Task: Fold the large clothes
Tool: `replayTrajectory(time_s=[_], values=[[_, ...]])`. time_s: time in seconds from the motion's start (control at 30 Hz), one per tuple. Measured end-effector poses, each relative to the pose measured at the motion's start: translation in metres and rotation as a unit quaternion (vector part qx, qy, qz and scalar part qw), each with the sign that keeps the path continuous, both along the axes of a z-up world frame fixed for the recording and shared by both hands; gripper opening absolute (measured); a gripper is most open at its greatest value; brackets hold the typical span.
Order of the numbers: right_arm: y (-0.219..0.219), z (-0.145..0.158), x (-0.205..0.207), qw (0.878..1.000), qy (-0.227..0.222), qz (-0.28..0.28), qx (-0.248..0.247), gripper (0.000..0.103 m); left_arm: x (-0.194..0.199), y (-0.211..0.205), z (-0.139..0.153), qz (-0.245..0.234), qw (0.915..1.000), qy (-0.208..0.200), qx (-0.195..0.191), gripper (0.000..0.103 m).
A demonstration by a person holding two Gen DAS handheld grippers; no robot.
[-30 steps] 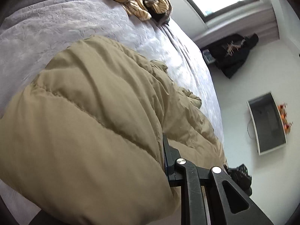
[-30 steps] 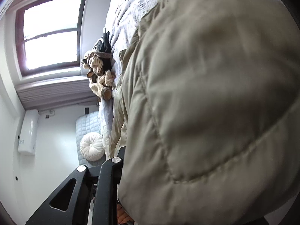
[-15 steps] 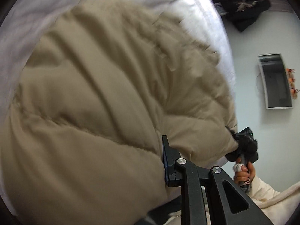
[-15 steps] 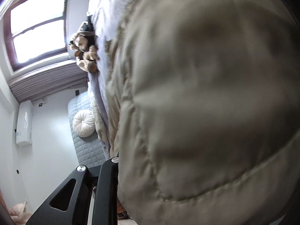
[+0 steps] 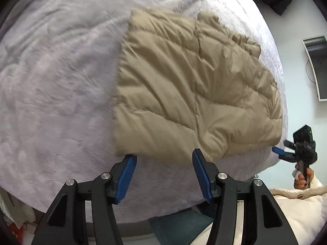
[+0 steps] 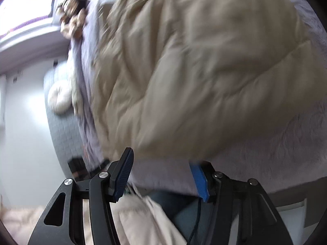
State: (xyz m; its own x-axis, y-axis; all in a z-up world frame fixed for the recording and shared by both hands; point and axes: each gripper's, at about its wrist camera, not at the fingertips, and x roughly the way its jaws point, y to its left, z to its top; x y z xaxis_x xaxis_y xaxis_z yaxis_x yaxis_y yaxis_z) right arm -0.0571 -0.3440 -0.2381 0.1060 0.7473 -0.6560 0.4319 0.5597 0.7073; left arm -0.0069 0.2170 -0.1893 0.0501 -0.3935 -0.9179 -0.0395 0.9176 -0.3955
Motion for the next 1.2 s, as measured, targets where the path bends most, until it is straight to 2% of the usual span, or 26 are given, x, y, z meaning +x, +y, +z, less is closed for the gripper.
replayTrajectory(time_s=[0.07,0.2,0.33,0.4,0.43,0.5,0.53,0.7,0.73,0.77,0.8,0.87,0.93,0.97,1.03,1.2], values=[[0.006,0.012,-0.005,1.000,-0.014,0.021,0.006,0.058,0.006,0.003,0.010,0.005,0.9999,-0.015,0.007,0.057],[0.028,0.030,0.005,0.997,-0.055,0.042,0.022,0.039,0.018,0.012,0.026,0.009,0.9982,-0.052,0.029,0.057],[0.059,0.039,0.037,0.993,-0.083,0.077,0.001,0.037,0.036,0.010,0.034,0.020,0.9952,-0.075,0.059,0.057],[0.057,0.042,0.035,0.992,-0.094,0.083,-0.020,0.037,0.046,0.004,0.032,0.025,0.9938,-0.082,0.070,0.067],[0.054,0.044,0.033,0.992,-0.097,0.082,-0.028,0.037,0.051,0.001,0.030,0.029,0.9933,-0.085,0.073,0.078],[0.054,0.044,0.037,0.991,-0.100,0.074,-0.041,0.037,0.060,-0.006,0.024,0.032,0.9924,-0.091,0.076,0.080],[0.066,0.043,0.052,0.992,-0.098,0.070,-0.044,0.037,0.063,-0.007,0.021,0.032,0.9925,-0.091,0.076,0.080],[0.090,0.038,0.076,0.991,-0.090,0.077,-0.066,0.037,0.077,-0.009,-0.001,0.035,0.9944,-0.070,0.070,0.081],[0.094,0.037,0.079,0.990,-0.087,0.079,-0.074,0.037,0.078,-0.009,-0.005,0.036,0.9947,-0.066,0.070,0.097],[0.097,0.035,0.080,0.990,-0.083,0.079,-0.083,0.037,0.080,-0.008,-0.009,0.040,0.9949,-0.060,0.070,0.103],[0.101,0.034,0.083,0.990,-0.080,0.078,-0.090,0.037,0.081,-0.007,-0.011,0.042,0.9950,-0.059,0.069,0.103],[0.107,0.029,0.087,0.990,-0.069,0.075,-0.097,0.039,0.083,-0.004,-0.017,0.042,0.9962,-0.051,0.058,0.103],[0.113,0.026,0.089,0.989,-0.063,0.074,-0.111,0.058,0.087,-0.001,-0.023,0.041,0.9964,-0.050,0.054,0.103],[0.115,0.027,0.090,0.988,-0.065,0.075,-0.117,0.060,0.090,0.001,-0.027,0.039,0.9967,-0.049,0.052,0.103],[0.121,0.029,0.091,0.986,-0.069,0.082,-0.125,0.061,0.100,0.010,-0.040,0.044,0.9977,-0.036,0.037,0.103],[0.131,0.030,0.093,0.981,-0.071,0.088,-0.155,0.061,0.125,0.028,-0.082,0.038,0.9977,0.002,-0.056,0.103]])
